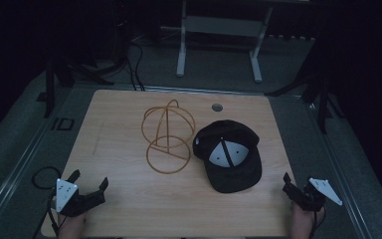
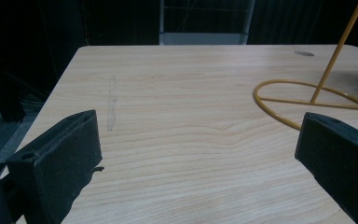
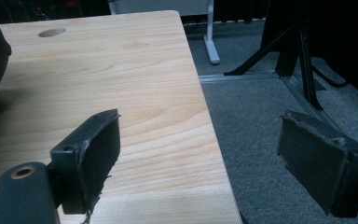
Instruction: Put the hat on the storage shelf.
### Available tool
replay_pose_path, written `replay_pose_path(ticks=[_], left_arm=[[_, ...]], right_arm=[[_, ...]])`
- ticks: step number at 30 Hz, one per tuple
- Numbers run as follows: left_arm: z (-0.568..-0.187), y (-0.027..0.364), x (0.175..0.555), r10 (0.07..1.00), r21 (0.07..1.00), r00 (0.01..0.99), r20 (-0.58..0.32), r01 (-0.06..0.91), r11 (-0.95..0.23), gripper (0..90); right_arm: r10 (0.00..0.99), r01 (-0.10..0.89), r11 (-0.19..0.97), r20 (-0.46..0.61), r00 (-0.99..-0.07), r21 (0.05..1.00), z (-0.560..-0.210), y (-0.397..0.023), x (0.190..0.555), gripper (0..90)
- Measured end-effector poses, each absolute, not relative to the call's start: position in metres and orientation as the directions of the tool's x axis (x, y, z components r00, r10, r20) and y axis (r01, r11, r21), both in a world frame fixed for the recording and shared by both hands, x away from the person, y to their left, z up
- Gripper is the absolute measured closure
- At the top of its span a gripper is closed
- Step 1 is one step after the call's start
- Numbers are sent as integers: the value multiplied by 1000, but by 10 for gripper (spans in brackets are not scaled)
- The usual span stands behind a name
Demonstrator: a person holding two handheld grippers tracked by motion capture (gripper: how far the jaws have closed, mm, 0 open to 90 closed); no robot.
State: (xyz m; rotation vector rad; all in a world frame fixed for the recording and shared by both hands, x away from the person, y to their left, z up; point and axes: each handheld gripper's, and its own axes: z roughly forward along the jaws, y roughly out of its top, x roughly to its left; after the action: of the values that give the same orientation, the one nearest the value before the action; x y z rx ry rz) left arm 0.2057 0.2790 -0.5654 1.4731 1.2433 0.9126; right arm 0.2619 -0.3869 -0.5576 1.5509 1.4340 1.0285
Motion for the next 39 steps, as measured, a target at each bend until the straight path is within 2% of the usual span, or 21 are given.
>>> replay_pose_path(ticks=[11,15,16,17,22,25,27,29,30,35,36,39], left_arm=[[-562,275,205,976,969,216,-39,246,-16,8],[-560,272,204,970,973,235,-55,231,0,8],[-560,272,204,970,972,240,-44,234,-14,8],[-559,269,202,968,974,249,-18,225,-40,8],[-557,264,201,963,970,269,-1,235,-64,8],[-552,260,200,949,957,303,-82,290,-10,8],[-550,256,201,939,939,326,-111,345,-9,8],[-550,256,201,939,939,326,-111,345,-9,8],[-548,253,199,914,937,379,-145,350,3,8],[-547,249,198,913,942,397,-99,334,-42,8],[-547,248,198,909,941,405,-94,335,-52,8],[-547,246,197,907,941,412,-86,334,-62,8]], right_arm=[[998,395,-50,57,-8,917,-555,-388,264,127],[995,400,-33,67,-71,916,-542,-382,263,127],[995,400,-33,67,-71,916,-542,-382,263,127],[990,403,-30,83,-116,915,-532,-380,264,126],[979,390,9,71,-190,921,-511,-372,268,123],[971,384,49,47,-236,922,-500,-366,272,123],[959,386,85,29,-281,918,-495,-362,276,121],[952,395,96,32,-306,913,-493,-360,280,121],[942,396,114,27,-333,911,-488,-355,285,117],[935,384,161,-16,-354,909,-479,-344,294,109],[922,366,161,-7,-388,916,-474,-340,298,109],[912,371,176,-9,-410,912,-465,-334,306,128]])
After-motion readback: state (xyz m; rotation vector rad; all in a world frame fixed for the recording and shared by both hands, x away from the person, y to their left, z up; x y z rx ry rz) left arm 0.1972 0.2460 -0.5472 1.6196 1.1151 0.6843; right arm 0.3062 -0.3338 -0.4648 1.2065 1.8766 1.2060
